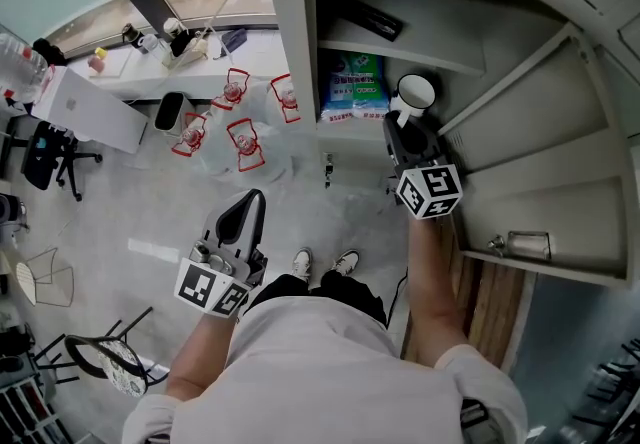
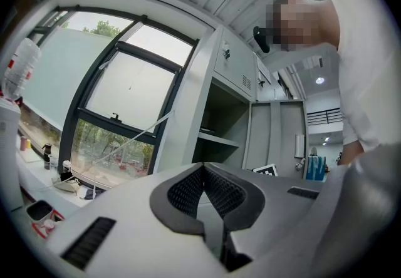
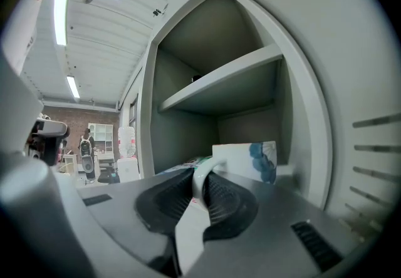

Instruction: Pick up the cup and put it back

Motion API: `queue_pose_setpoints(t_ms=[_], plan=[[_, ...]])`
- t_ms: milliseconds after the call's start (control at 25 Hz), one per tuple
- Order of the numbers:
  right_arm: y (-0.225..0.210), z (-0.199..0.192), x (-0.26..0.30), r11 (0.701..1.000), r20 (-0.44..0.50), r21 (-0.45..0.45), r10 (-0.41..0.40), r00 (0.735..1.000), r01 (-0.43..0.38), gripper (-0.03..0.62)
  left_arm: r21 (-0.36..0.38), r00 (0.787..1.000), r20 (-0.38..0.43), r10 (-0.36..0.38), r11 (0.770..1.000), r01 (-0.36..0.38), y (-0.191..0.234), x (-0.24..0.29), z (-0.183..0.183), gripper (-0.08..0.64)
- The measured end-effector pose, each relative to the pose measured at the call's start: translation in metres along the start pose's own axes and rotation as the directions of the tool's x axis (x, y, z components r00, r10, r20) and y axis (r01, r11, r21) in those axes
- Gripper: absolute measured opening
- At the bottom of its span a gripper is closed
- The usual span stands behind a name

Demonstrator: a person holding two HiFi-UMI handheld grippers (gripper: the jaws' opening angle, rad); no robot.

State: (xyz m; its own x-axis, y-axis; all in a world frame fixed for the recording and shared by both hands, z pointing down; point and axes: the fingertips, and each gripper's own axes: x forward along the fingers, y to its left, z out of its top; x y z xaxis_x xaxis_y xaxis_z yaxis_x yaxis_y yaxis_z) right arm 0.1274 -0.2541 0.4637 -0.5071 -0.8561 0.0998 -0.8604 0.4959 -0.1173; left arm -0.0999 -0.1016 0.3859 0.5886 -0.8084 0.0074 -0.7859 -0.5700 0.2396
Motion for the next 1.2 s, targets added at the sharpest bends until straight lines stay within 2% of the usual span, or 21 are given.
queue_pose_setpoints(t_ms=[280,640,1200], plan=[[-0.002,-0.008,-0.002,0.997,-0.043,-0.065,-0.04,0.998,0.037,0.051,-0.008,1.0,-0.002,-0.004,1.0,0.004,0.001,-0.004,-0.001,0.02],[-0.004,-0.009,-0.007,0.994,-0.021,-0.072,-0.08,0.997,0.079,0.061,-0.011,1.0,-0.011,-0.019,1.0,0.019,-0.001,-0.007,-0.002,0.02],[-0.002,-0.019,-0.021,0.993,-0.047,-0.047,-0.11,0.993,0.108,0.16,-0.017,0.999,-0.018,-0.045,0.999,0.045,-0.003,-0.005,-0.005,0.02]])
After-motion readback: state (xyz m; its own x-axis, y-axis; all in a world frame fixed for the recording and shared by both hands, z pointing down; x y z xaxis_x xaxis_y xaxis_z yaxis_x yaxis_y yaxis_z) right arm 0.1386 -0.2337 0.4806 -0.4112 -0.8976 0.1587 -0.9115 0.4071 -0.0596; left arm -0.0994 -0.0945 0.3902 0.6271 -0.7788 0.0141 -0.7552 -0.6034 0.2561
